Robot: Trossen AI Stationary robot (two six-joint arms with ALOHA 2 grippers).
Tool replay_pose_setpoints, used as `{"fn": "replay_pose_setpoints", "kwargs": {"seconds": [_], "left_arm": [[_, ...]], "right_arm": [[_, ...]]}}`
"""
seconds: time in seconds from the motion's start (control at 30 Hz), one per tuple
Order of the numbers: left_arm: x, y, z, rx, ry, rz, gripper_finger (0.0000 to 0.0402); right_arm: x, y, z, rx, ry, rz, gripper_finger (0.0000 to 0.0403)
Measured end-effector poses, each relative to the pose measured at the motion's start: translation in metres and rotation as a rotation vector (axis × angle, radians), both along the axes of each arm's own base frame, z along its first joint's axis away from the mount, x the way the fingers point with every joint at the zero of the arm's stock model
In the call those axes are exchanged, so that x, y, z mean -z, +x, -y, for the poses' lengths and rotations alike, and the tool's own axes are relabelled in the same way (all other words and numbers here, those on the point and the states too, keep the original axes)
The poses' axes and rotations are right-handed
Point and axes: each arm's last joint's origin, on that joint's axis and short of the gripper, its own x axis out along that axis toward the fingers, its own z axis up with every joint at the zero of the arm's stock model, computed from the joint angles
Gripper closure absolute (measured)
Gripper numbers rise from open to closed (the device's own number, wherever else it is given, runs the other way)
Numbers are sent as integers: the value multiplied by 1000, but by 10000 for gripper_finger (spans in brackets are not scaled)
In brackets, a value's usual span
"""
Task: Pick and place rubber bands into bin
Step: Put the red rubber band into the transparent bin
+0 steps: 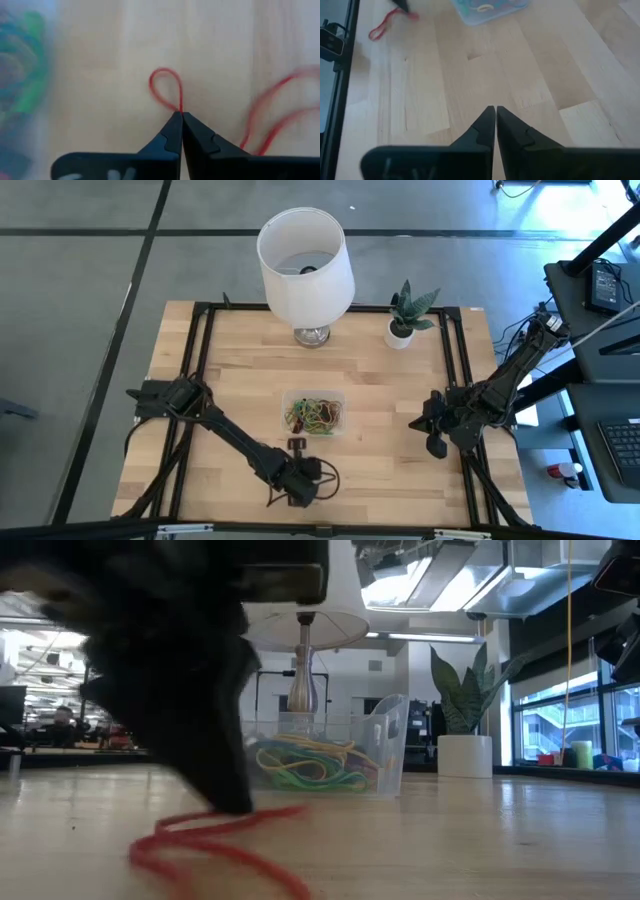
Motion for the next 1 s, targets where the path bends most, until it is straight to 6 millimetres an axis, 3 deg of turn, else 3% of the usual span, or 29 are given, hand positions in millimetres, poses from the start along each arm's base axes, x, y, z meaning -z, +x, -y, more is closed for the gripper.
{"fn": "replay_pose_setpoints", "kwargs": {"seconds": [0.17,0.5,0.63,0.87,1.0], "left_arm": [[-35,-5,-7,-46,5,70,400],[-78,-15,-15,-39,0,157,400],[-104,-20,-23,-49,13,238,400],[-163,-38,-51,-114,170,431,400],[-179,-47,-78,-168,231,411,400]], "right_arm": [[0,0,0,-5,-6,-1,382],[0,0,0,-23,-27,-3,382],[0,0,0,-23,-30,-5,382],[0,0,0,-27,-34,-5,382],[0,0,0,-39,-47,-4,382]]}}
